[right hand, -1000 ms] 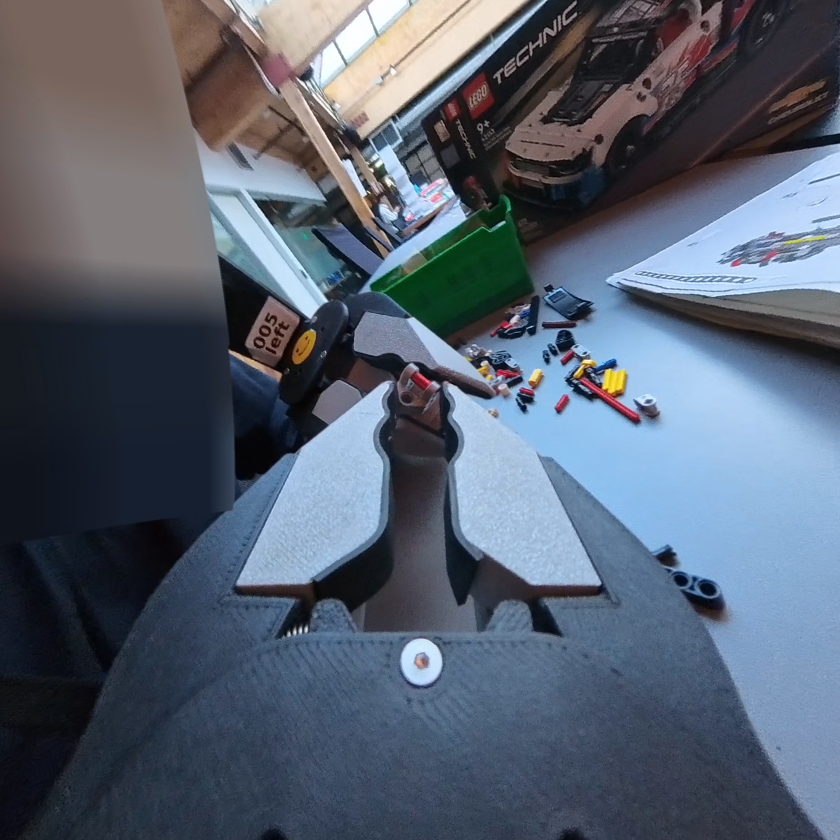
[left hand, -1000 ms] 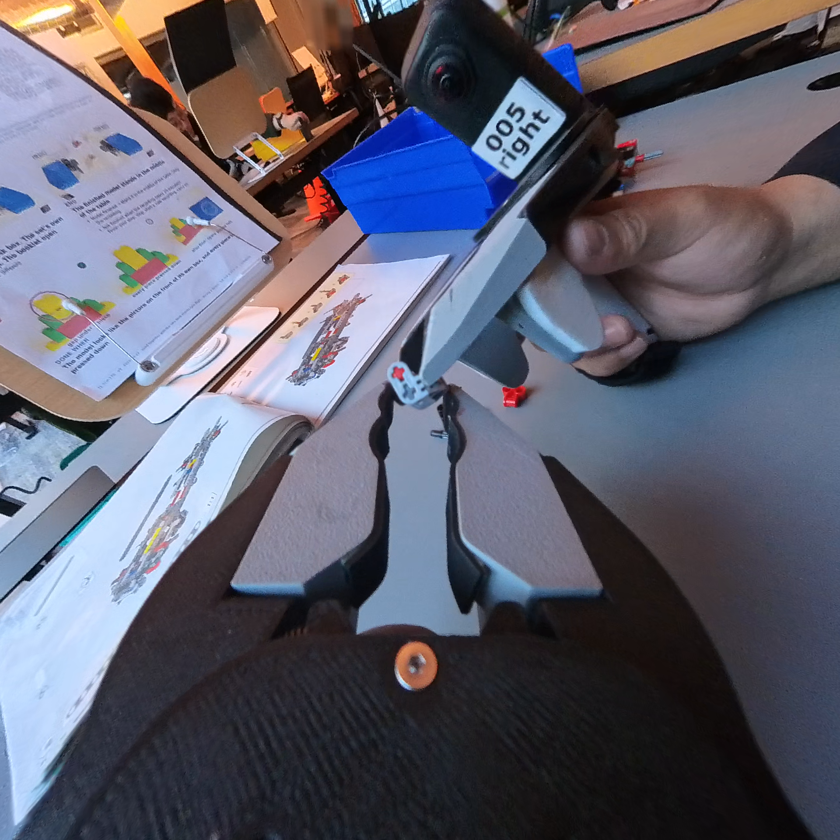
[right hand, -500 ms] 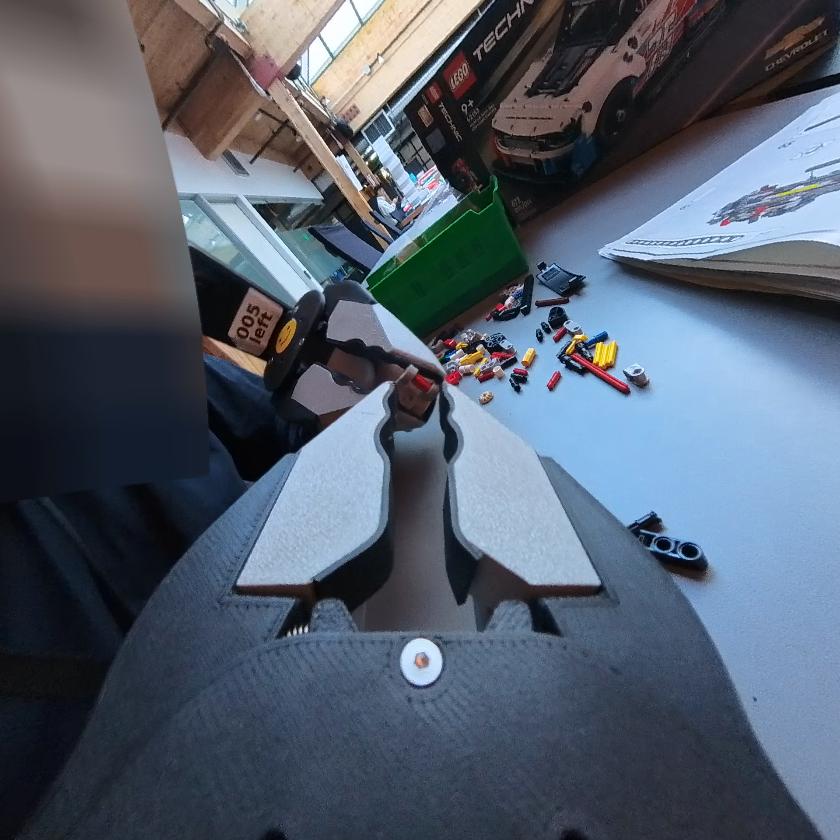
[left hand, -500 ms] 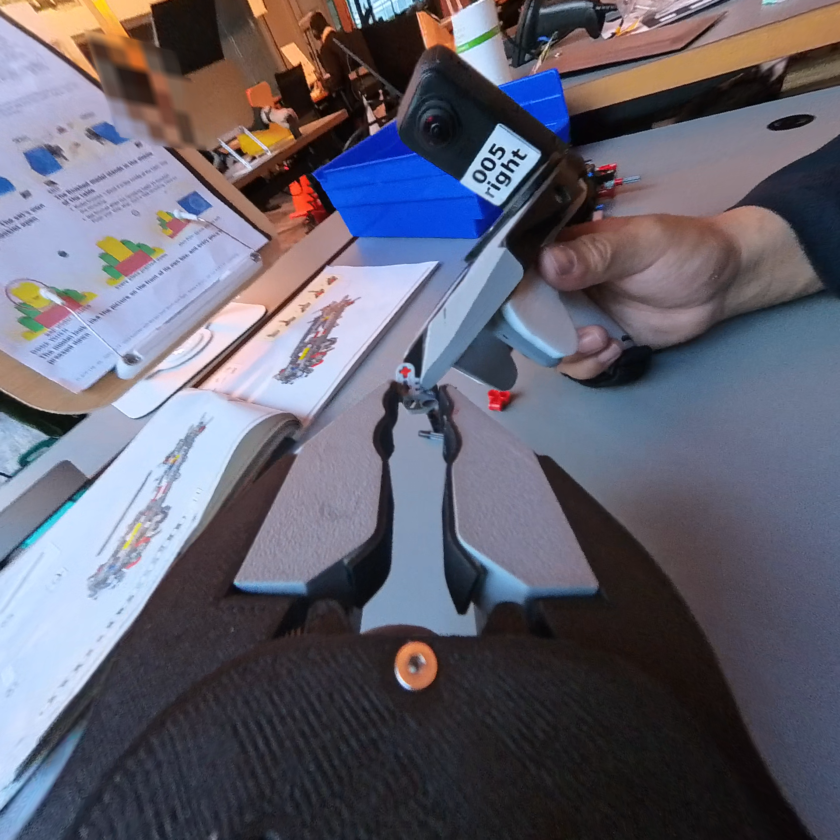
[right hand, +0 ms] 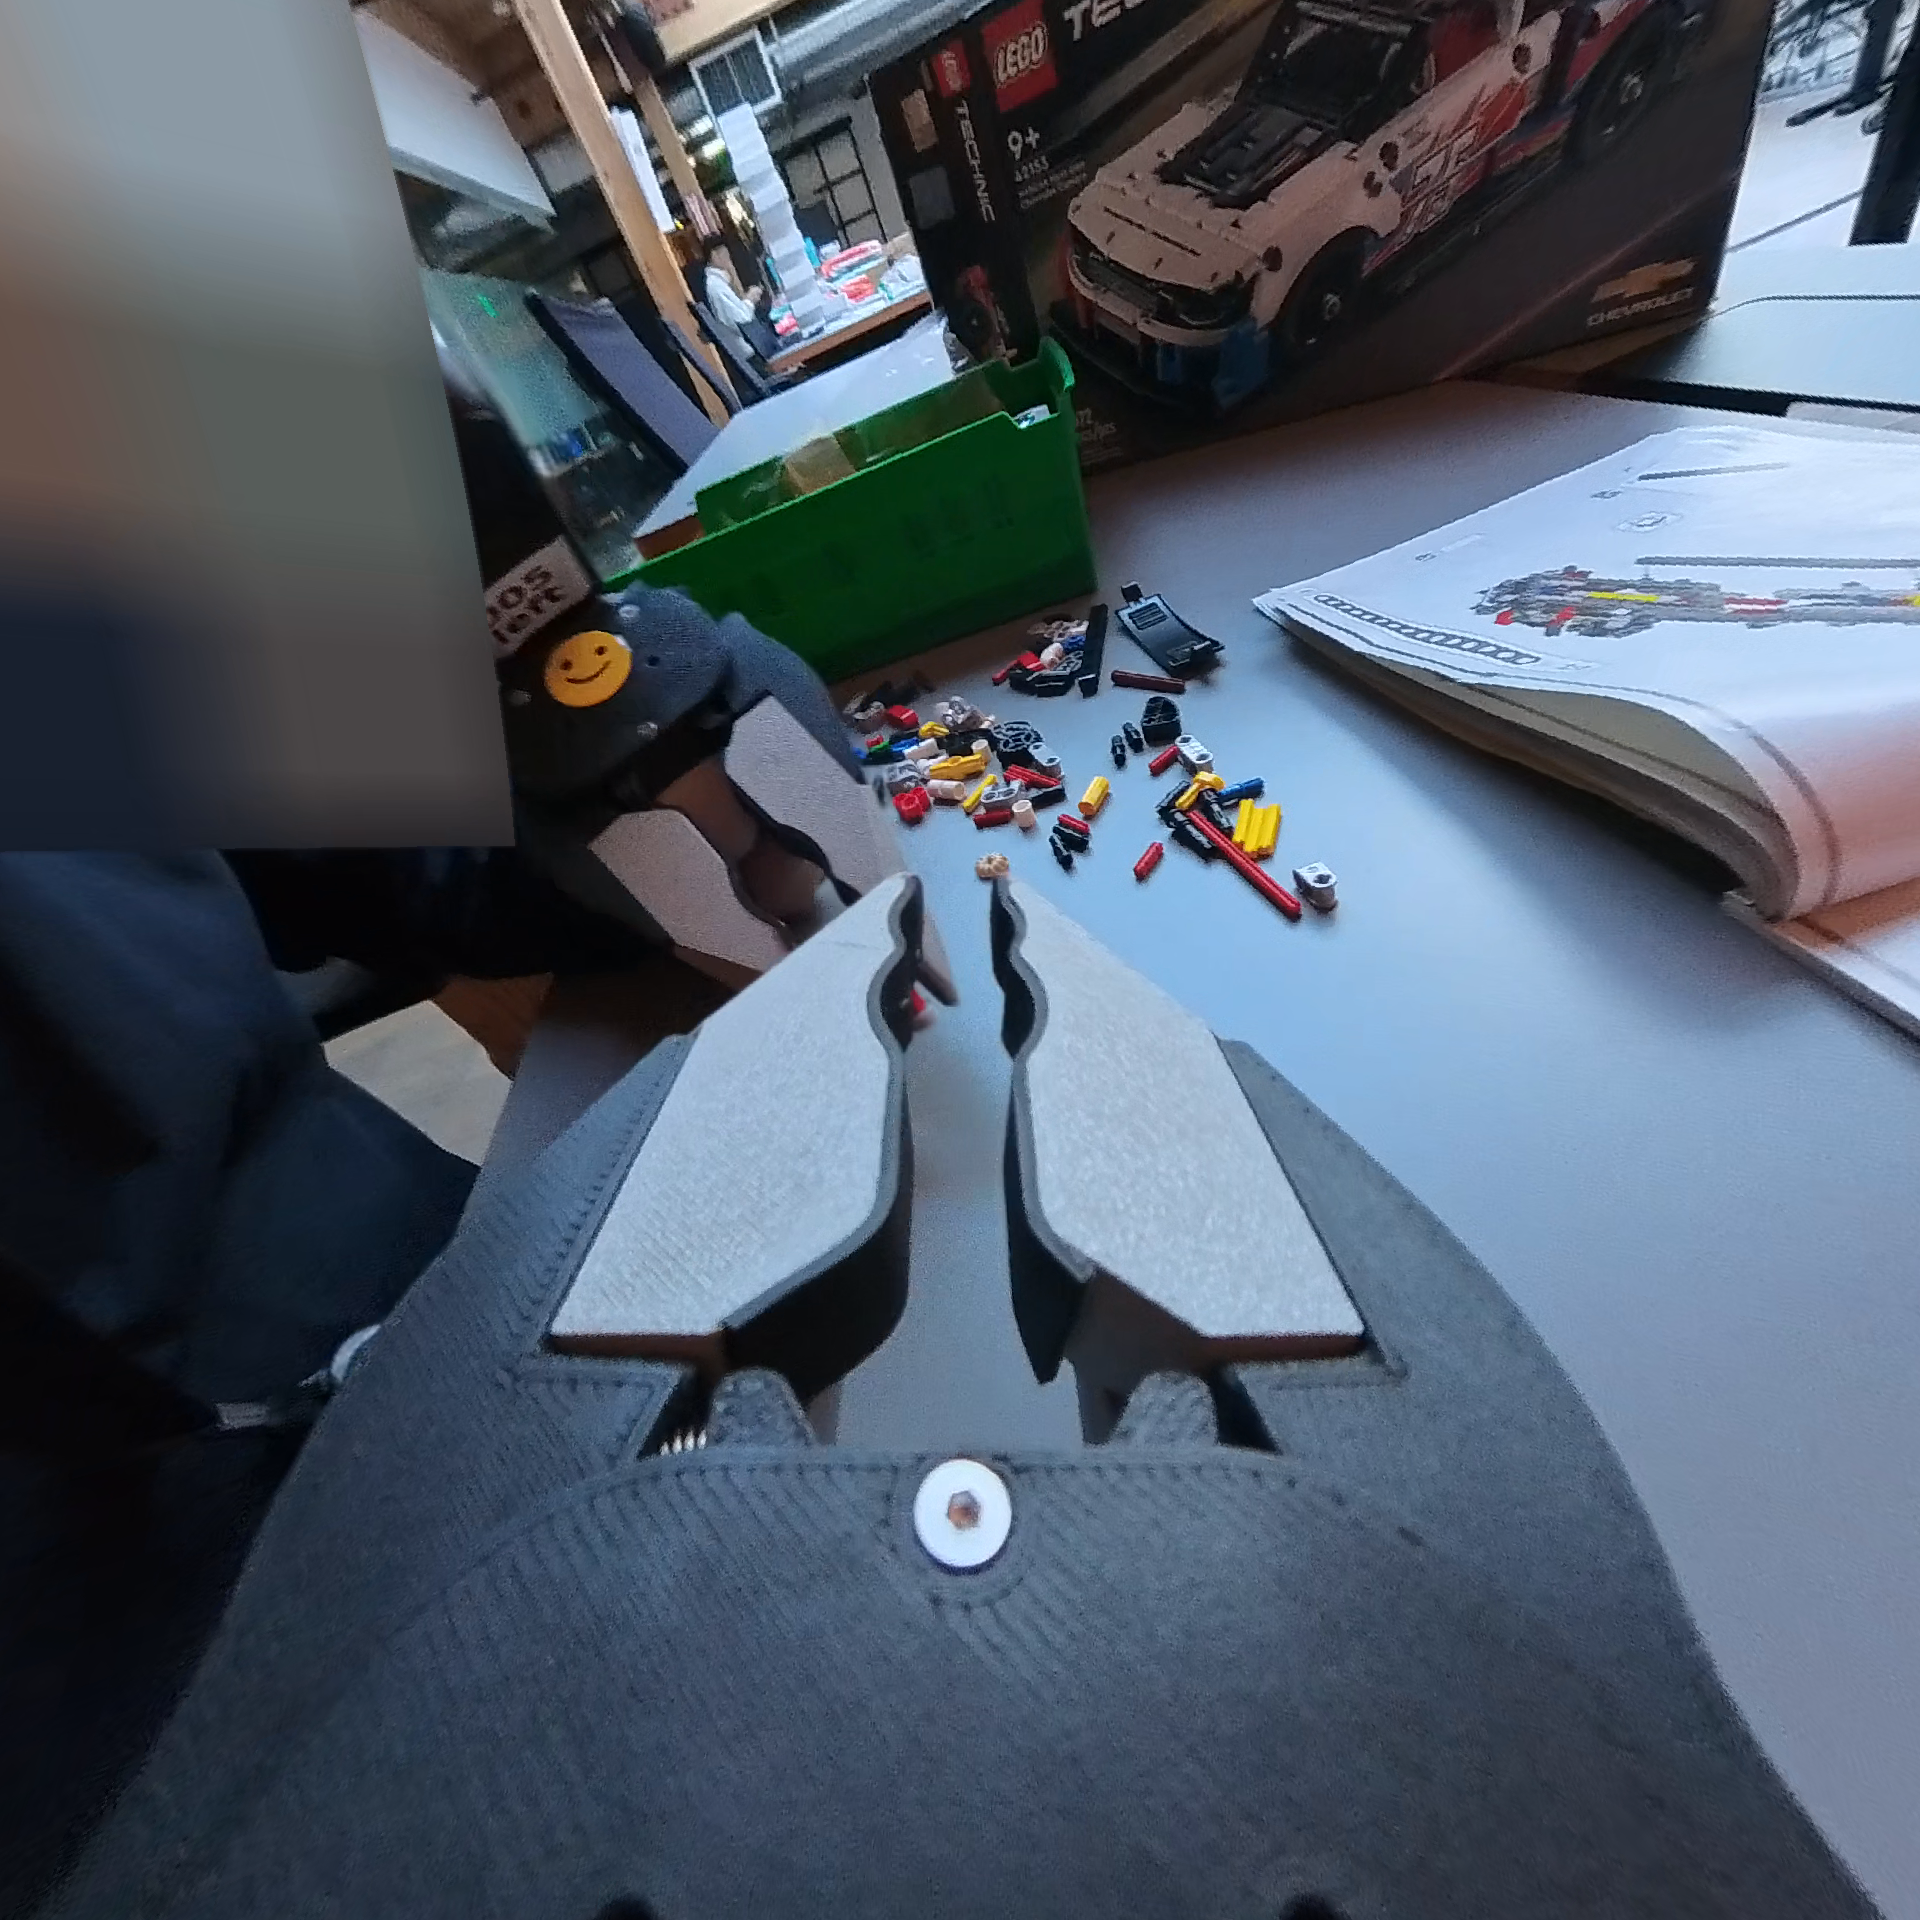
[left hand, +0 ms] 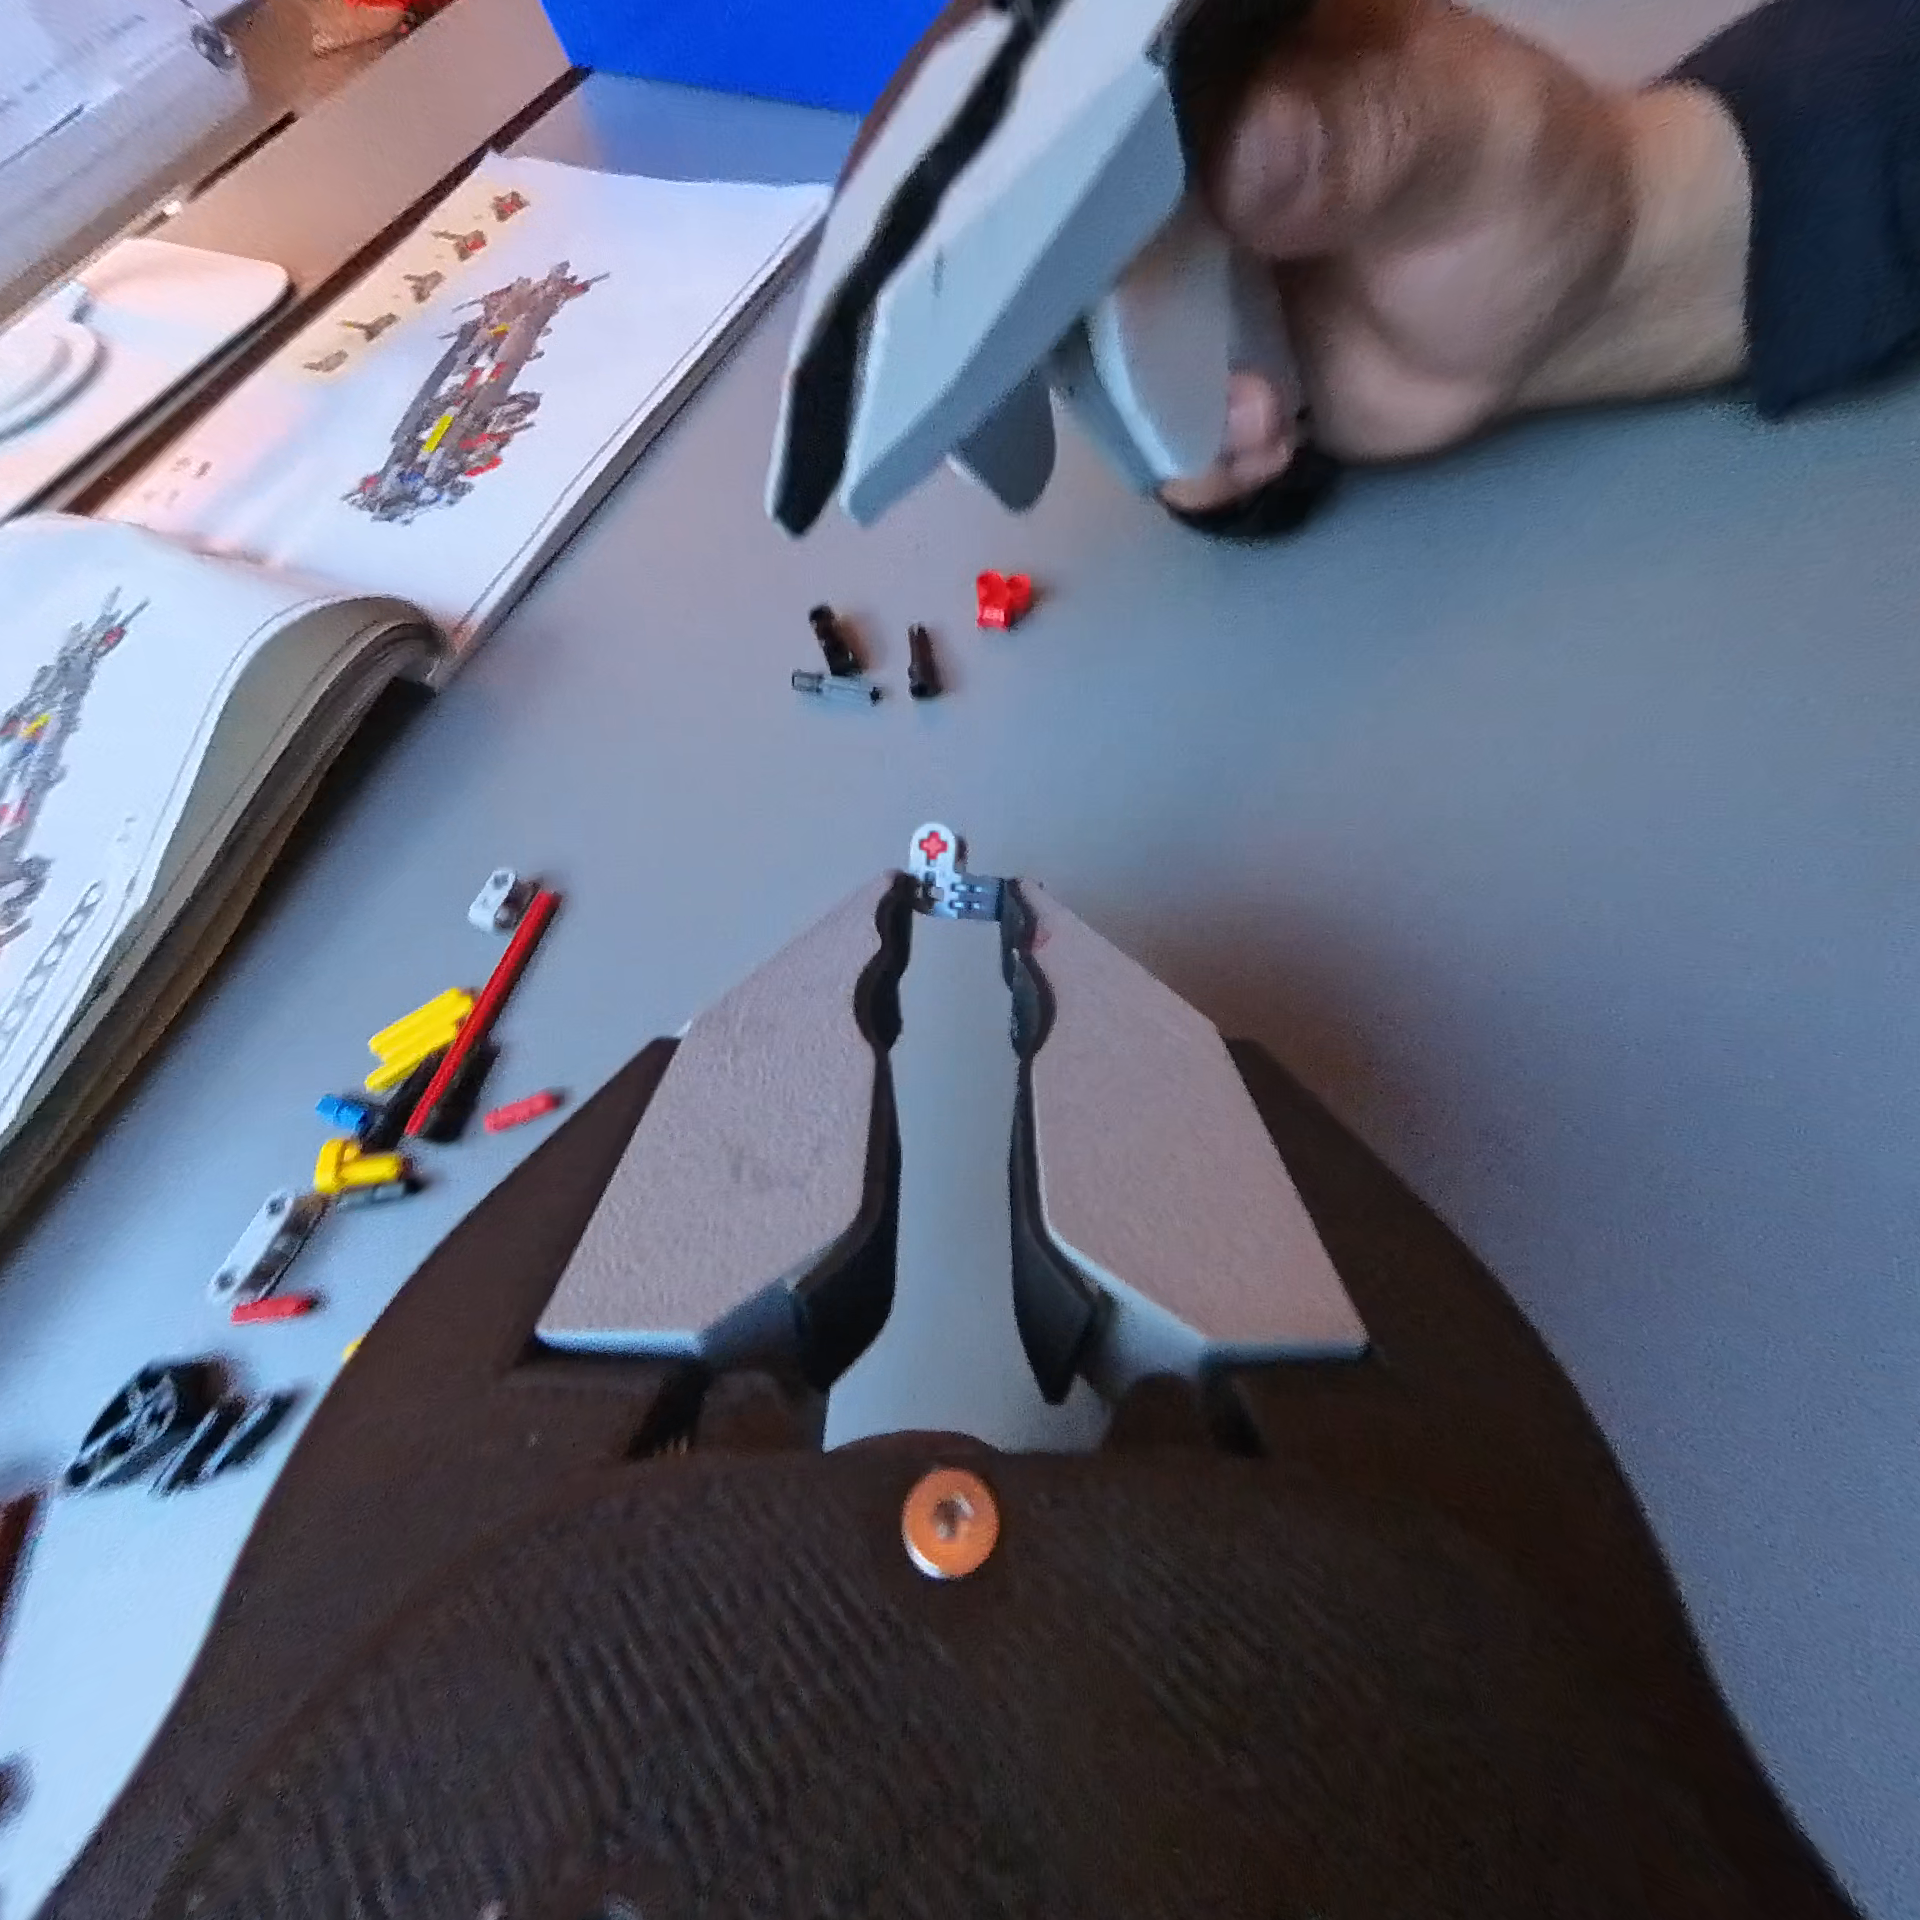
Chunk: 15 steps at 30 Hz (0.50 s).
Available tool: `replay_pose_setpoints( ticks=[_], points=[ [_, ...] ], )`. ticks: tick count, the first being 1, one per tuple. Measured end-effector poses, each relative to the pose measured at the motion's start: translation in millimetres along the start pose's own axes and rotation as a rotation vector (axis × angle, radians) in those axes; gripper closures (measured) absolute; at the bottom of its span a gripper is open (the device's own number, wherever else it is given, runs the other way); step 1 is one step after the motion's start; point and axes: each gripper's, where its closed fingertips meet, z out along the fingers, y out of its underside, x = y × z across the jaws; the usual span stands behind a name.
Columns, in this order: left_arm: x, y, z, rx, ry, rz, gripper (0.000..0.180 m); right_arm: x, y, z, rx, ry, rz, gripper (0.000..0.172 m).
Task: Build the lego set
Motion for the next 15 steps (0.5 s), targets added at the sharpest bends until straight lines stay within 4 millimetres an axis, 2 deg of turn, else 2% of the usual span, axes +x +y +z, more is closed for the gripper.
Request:
replay_pose_setpoints(
  ticks=[6, 11, 15],
  points=[
    [10, 49, -29, -0.189, -0.067, 0.054, 0.165, 1, 4, 3, -0.031, 0.032, -0.062, 0.165],
    [21, 63, -54, -0.196, -0.091, 0.041, 0.165, -1, 7, 6, -0.056, 0.059, -0.139, 0.165],
    [27, 69, -64, -0.19, -0.054, 0.013, 0.165, -1, 14, 12, -0.104, 0.085, -0.197, 0.165]
  ],
)
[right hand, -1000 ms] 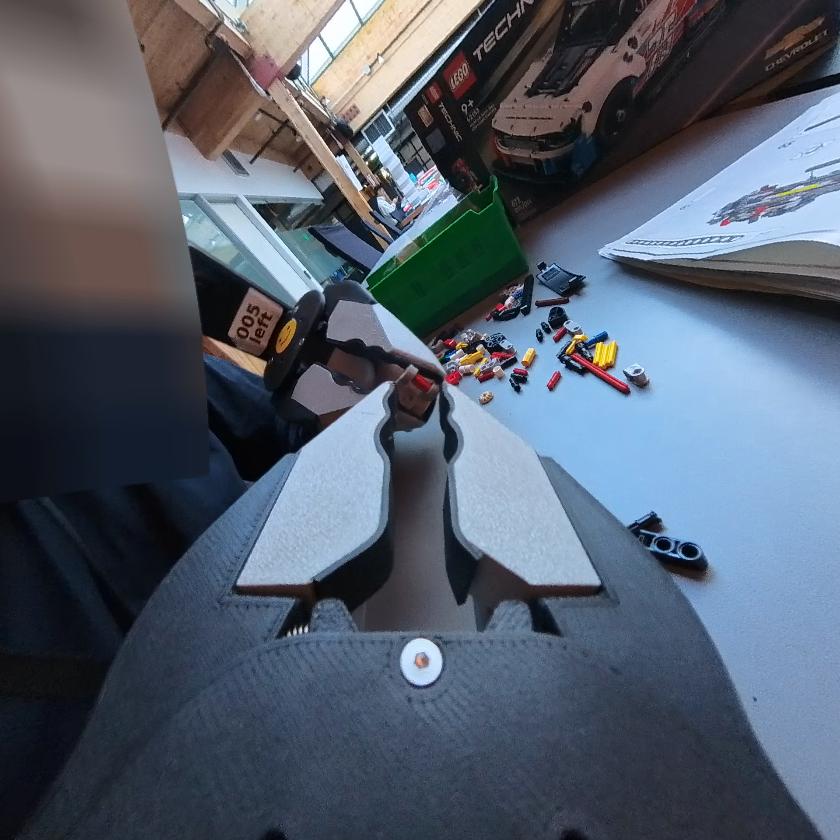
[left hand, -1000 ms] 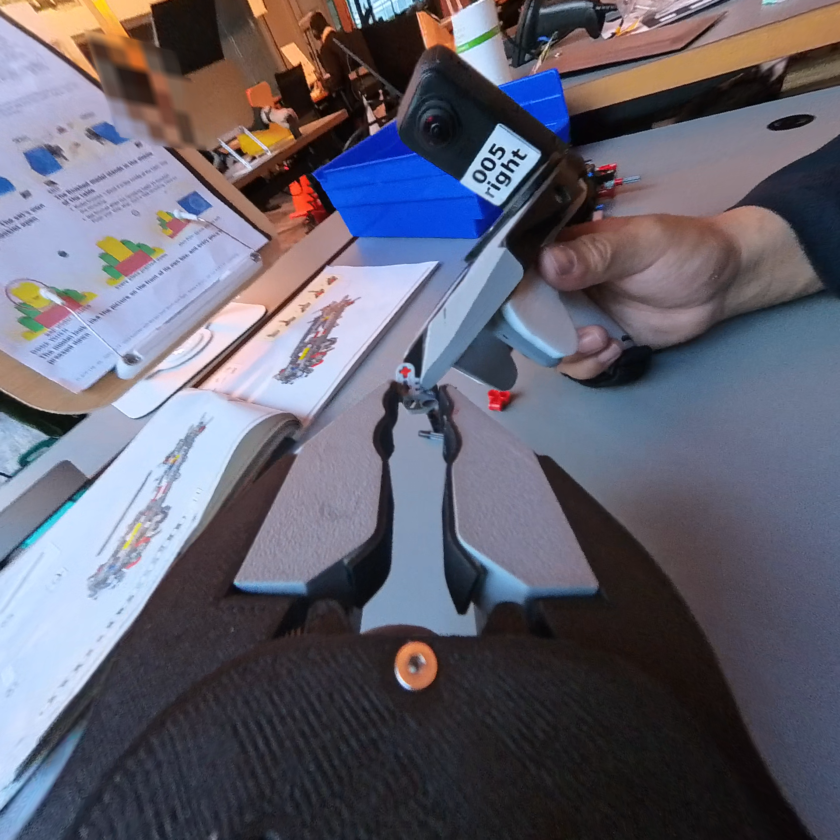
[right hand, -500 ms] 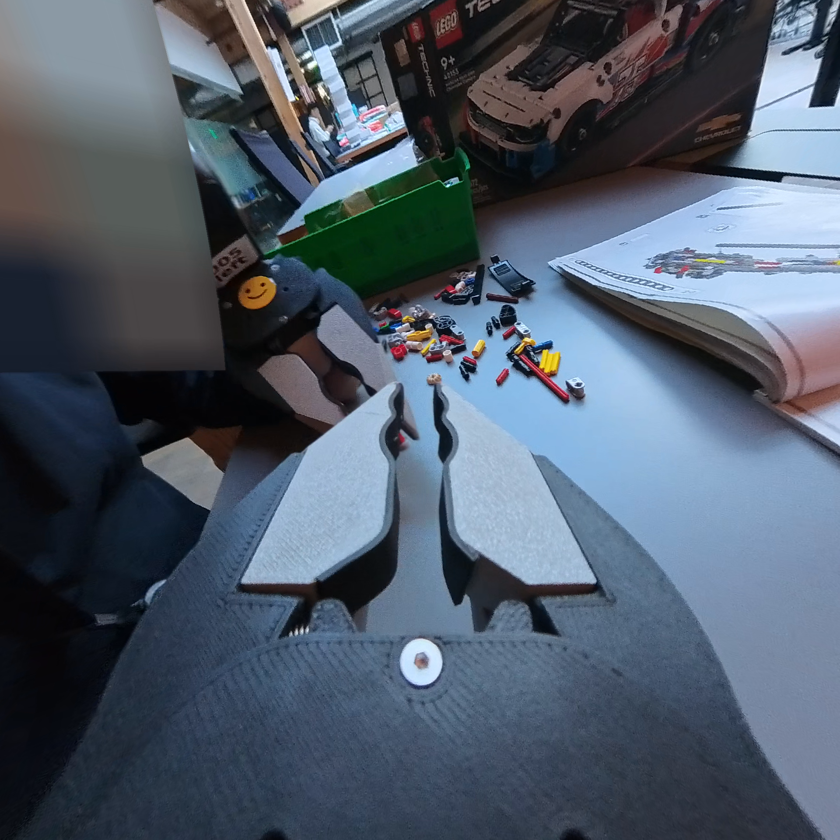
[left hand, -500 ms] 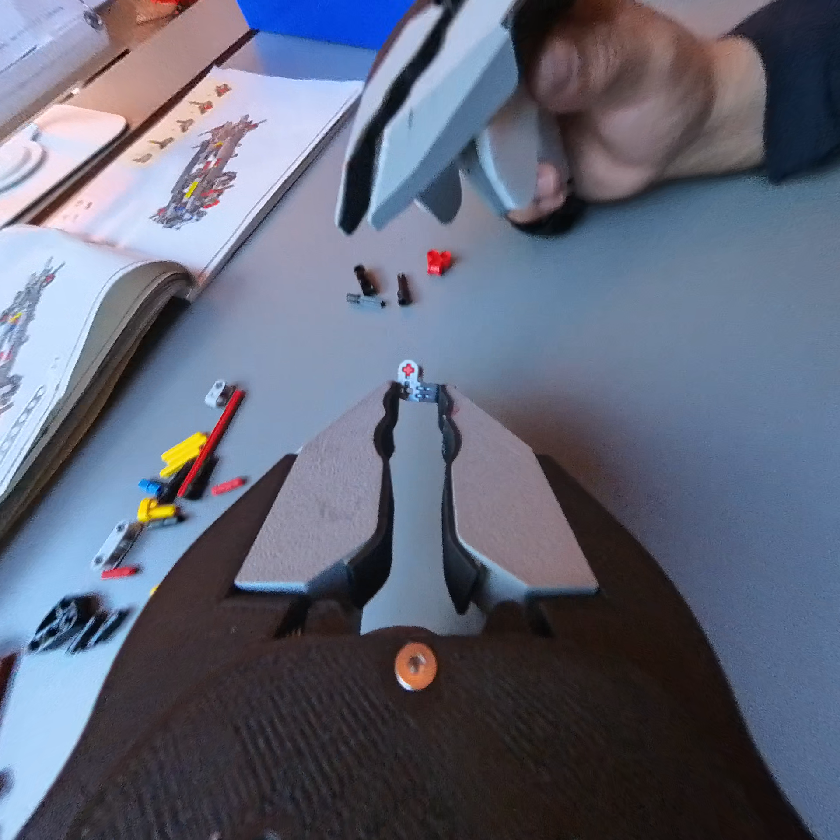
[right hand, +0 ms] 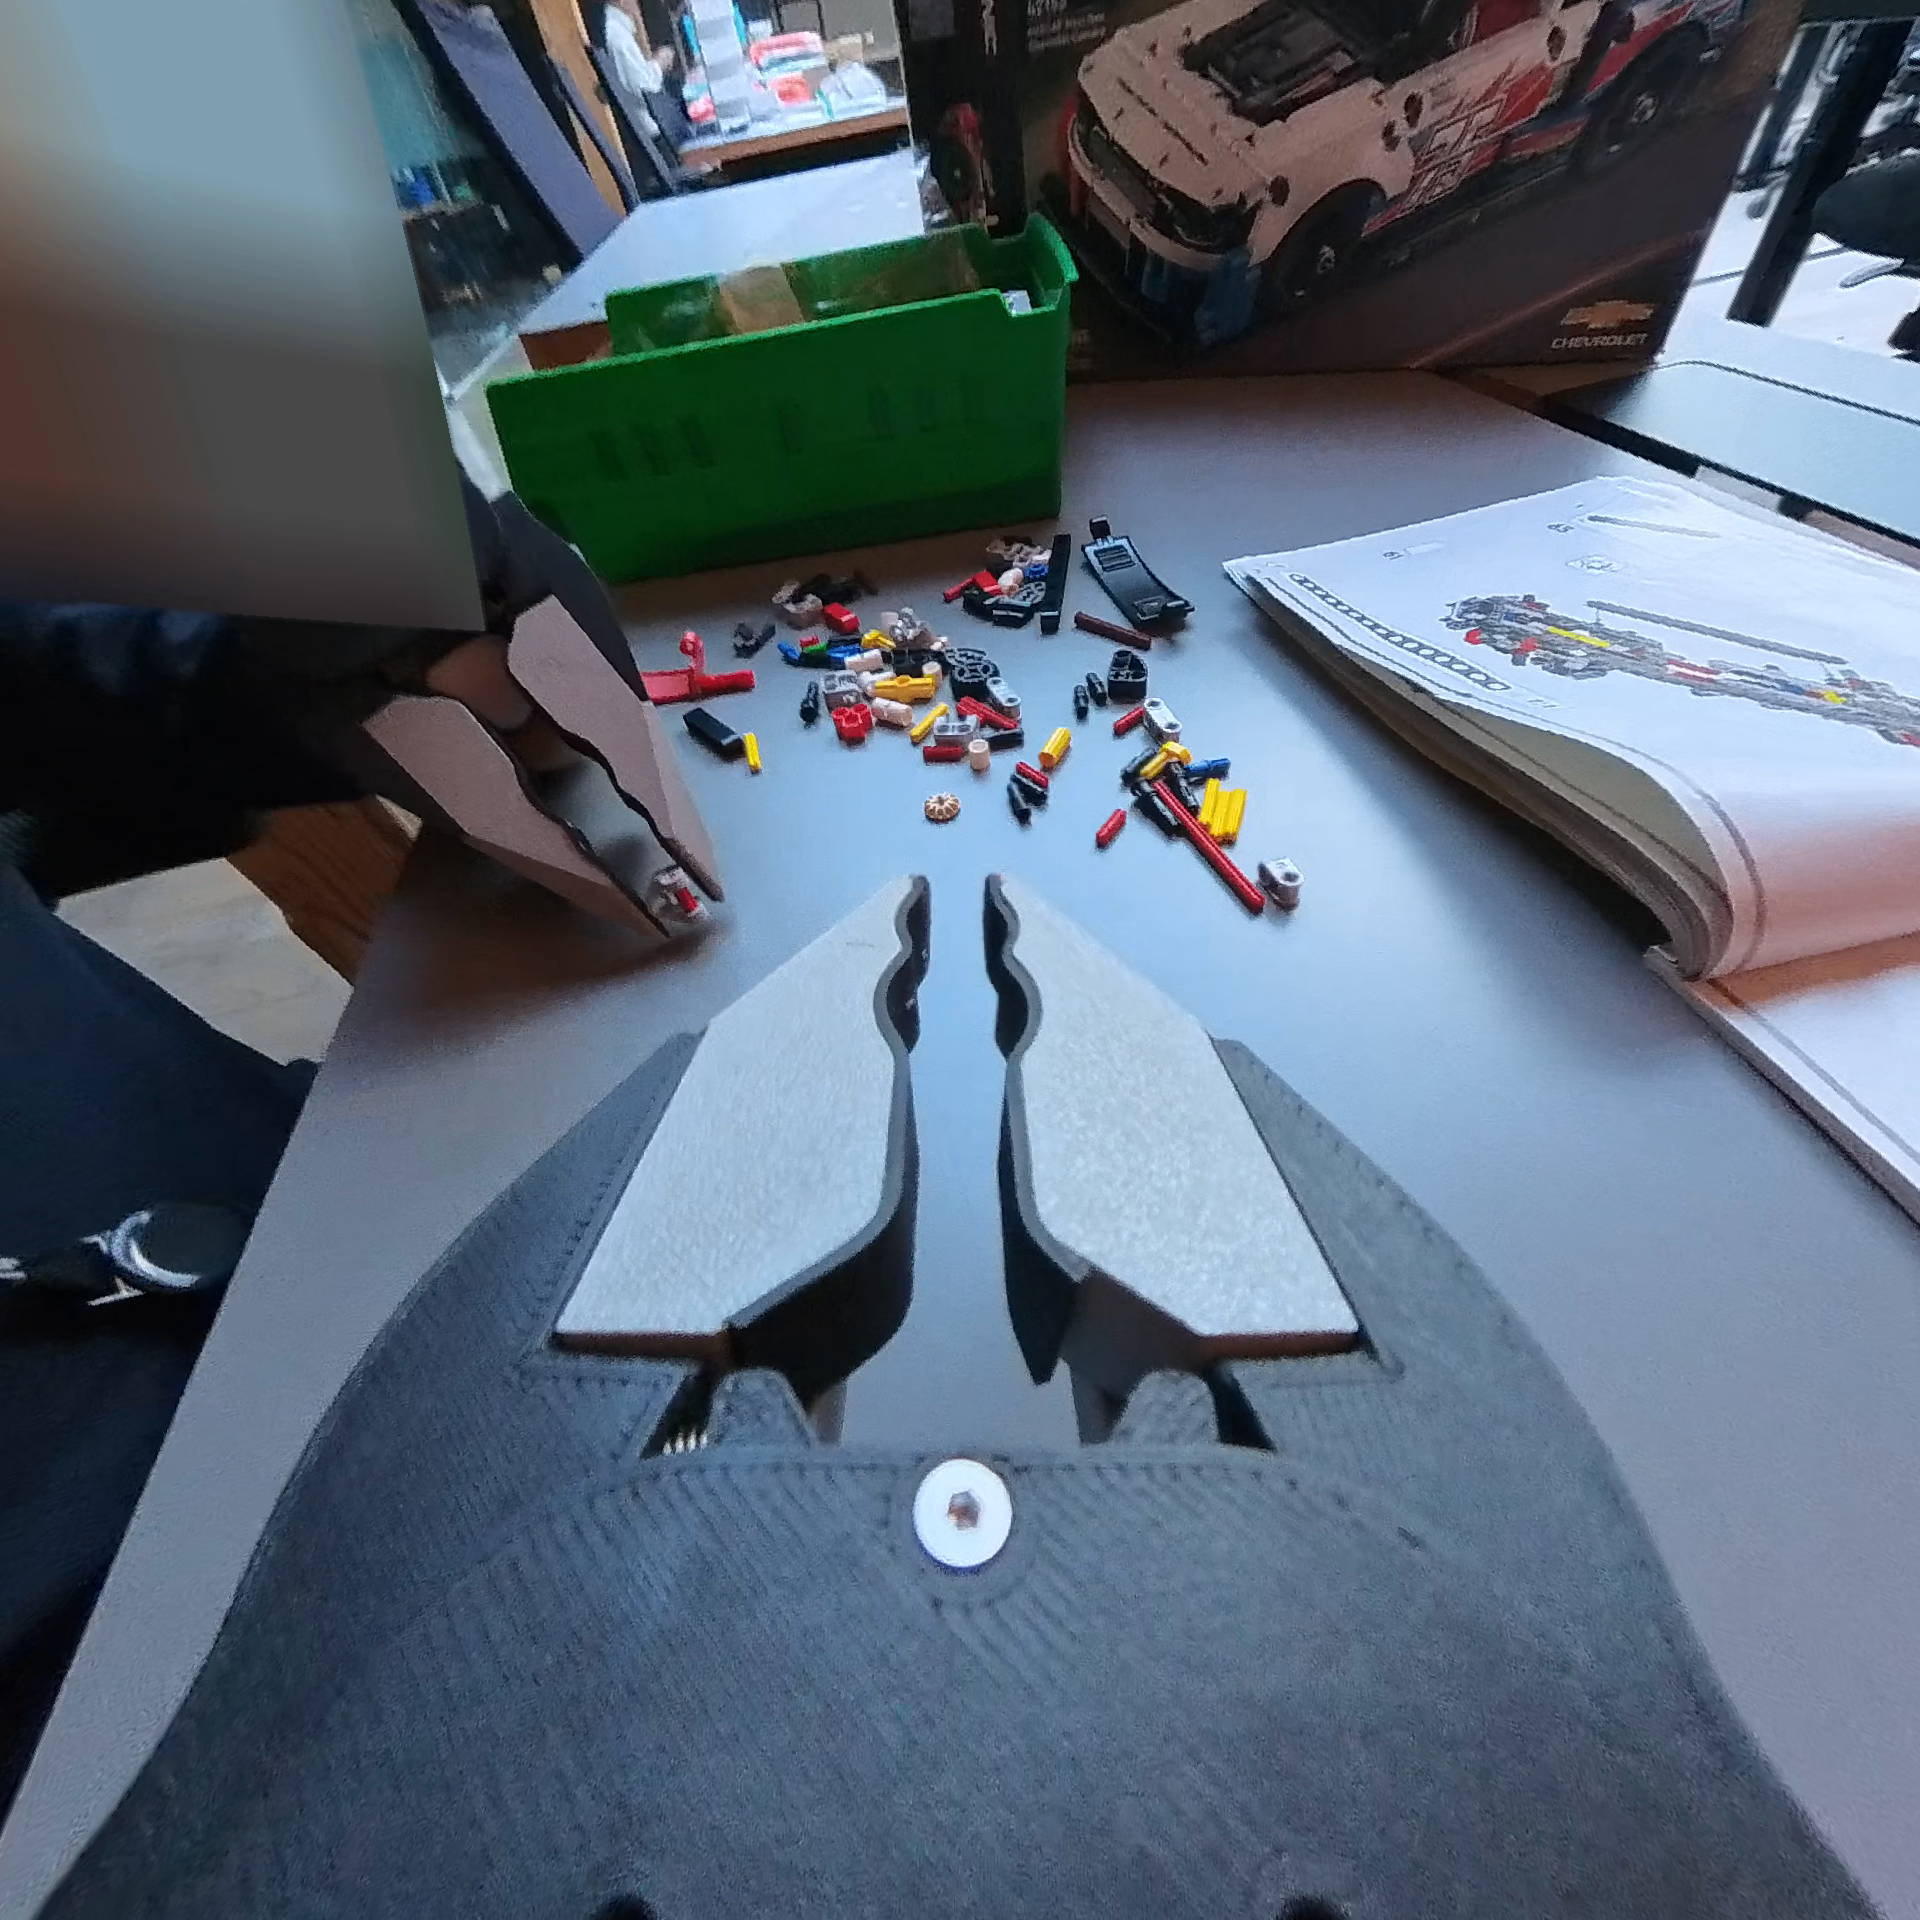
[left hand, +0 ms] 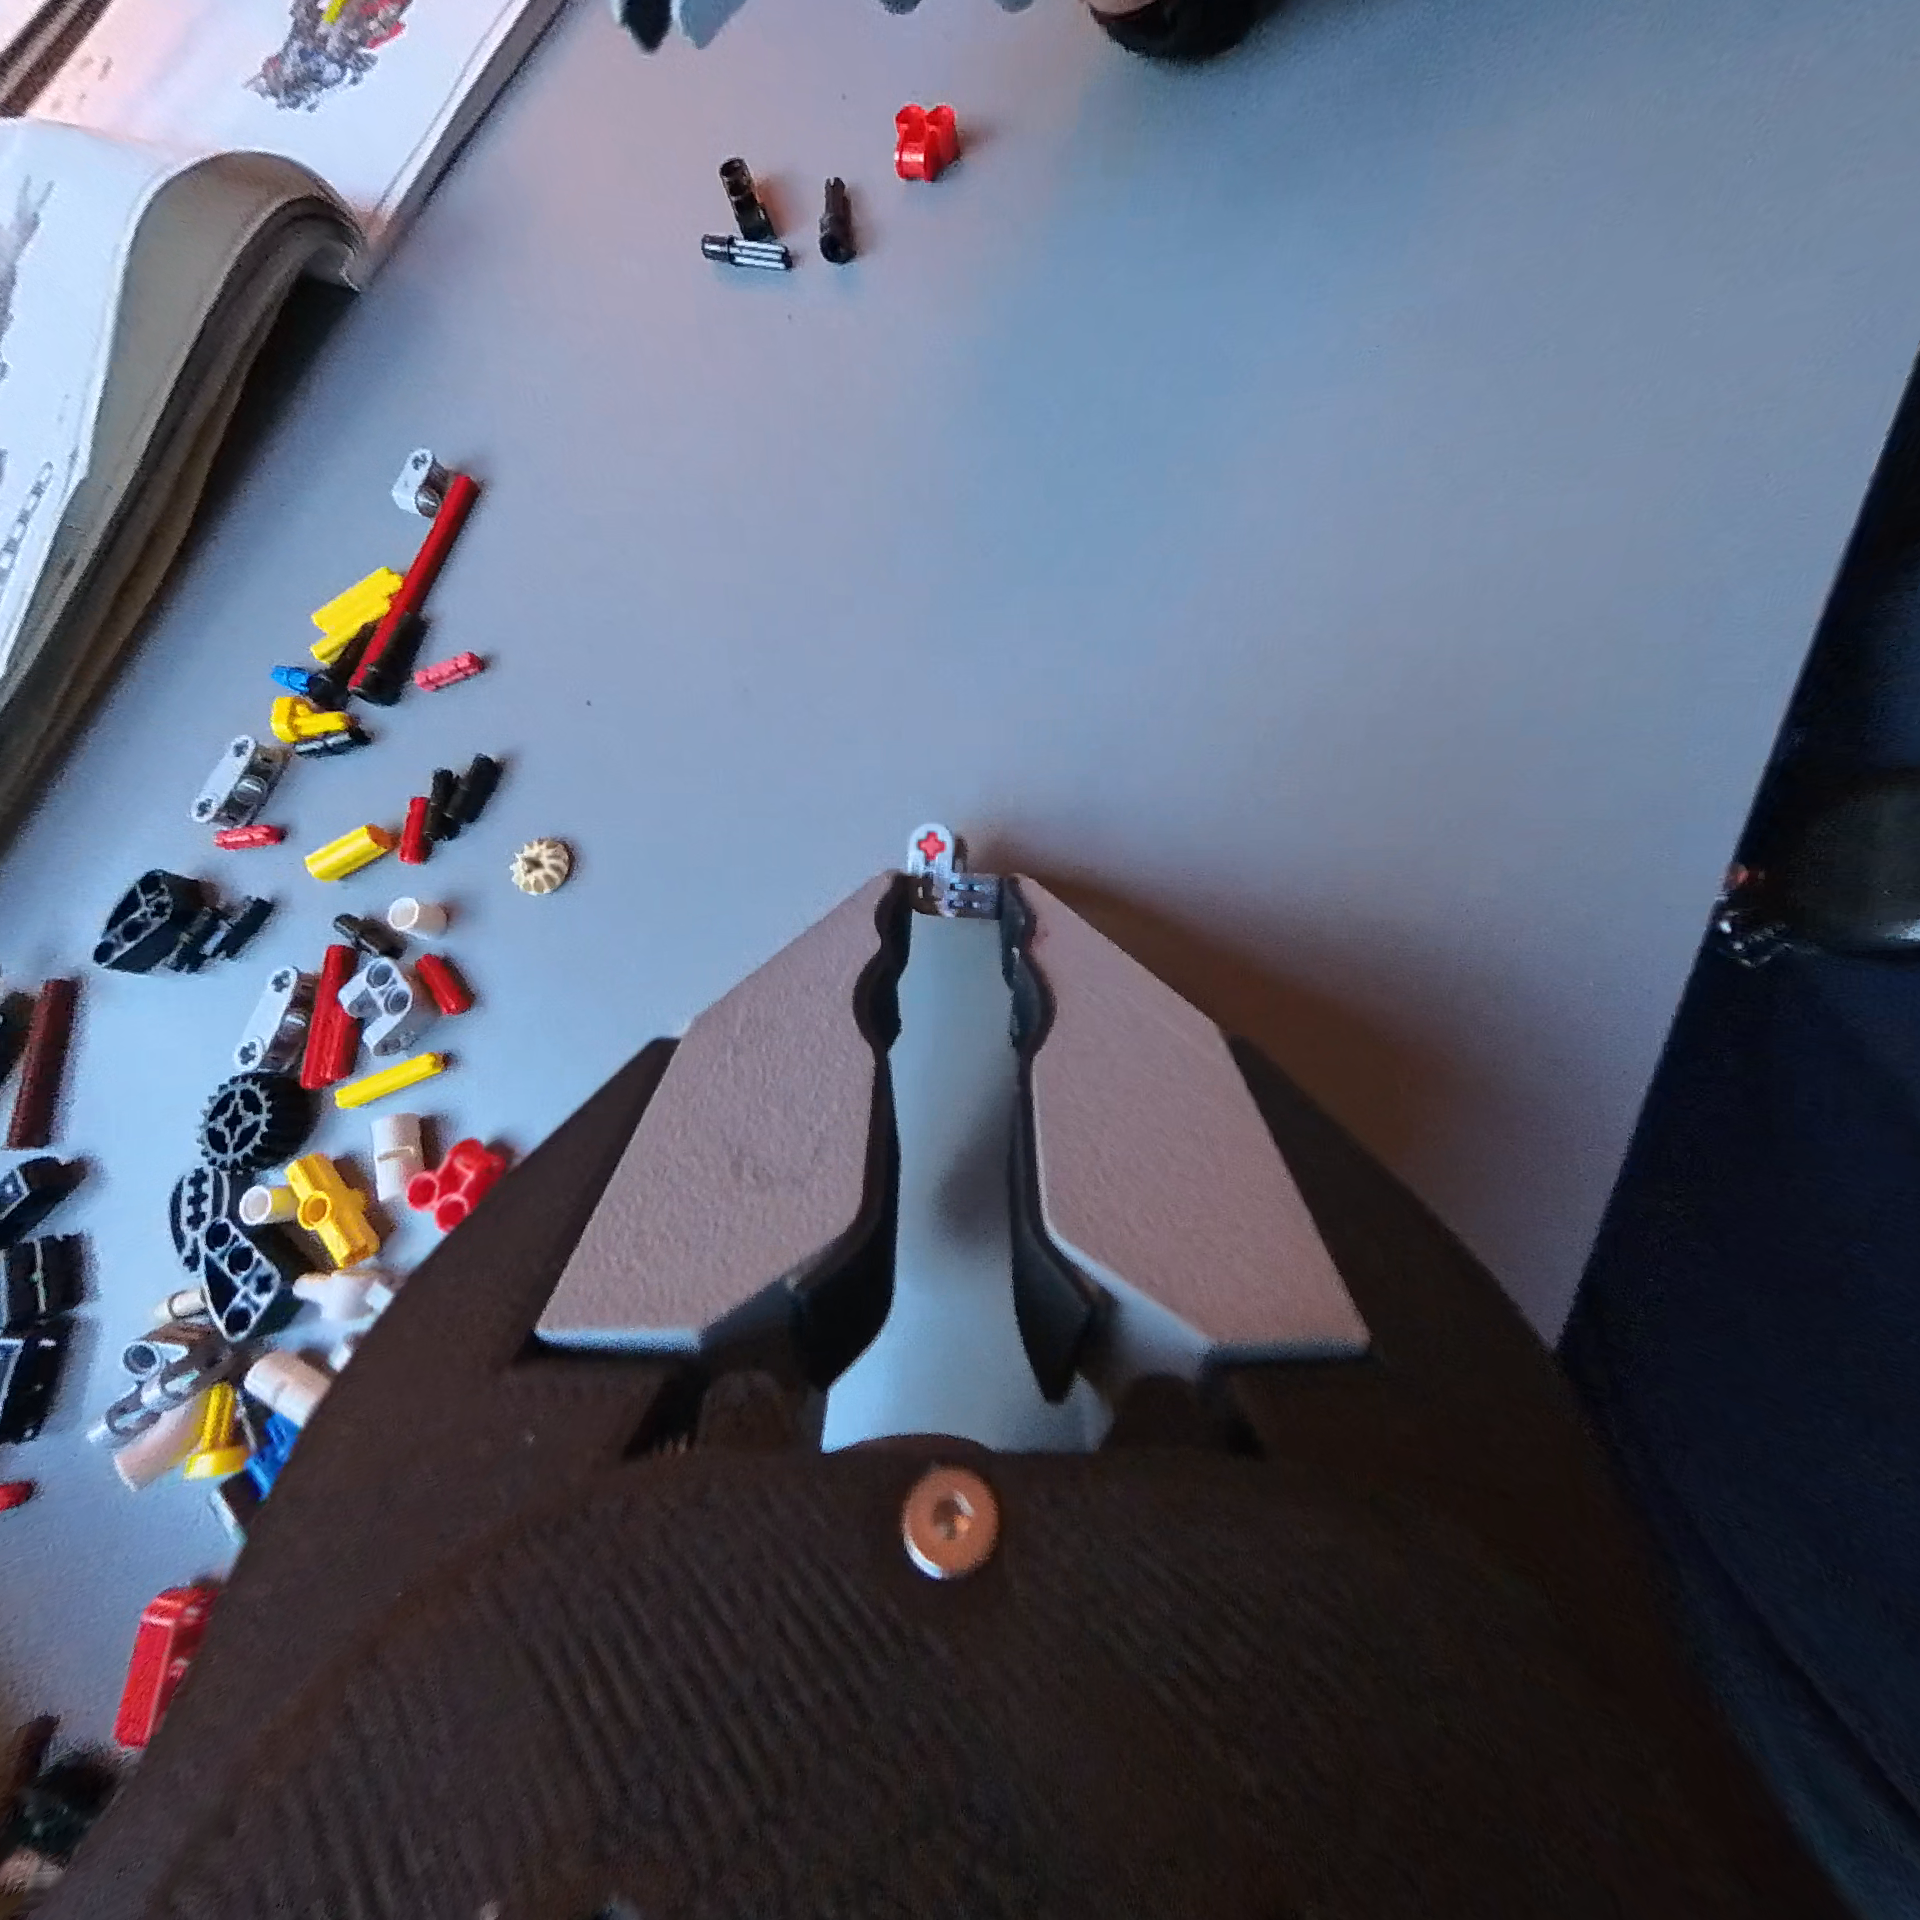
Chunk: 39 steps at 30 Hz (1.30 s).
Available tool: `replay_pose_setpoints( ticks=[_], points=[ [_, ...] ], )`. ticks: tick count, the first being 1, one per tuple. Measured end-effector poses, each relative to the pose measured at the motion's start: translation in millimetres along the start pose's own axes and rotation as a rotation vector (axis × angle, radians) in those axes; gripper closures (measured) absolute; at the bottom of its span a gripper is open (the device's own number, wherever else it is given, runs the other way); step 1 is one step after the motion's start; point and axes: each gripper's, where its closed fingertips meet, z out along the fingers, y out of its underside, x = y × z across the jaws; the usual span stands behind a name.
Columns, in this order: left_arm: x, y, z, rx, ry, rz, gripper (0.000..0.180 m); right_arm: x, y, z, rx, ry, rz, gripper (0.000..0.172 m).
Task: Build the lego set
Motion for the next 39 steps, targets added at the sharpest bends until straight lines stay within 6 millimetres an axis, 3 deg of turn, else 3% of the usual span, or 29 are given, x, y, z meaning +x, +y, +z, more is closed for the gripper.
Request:
replay_pose_setpoints(
  ticks=[39],
  points=[
    [-5, -4, 5, 0.008, -0.032, 0.025, 0.165, -11, 26, 20, -0.197, 0.004, -0.134, 0.168]
  ],
)
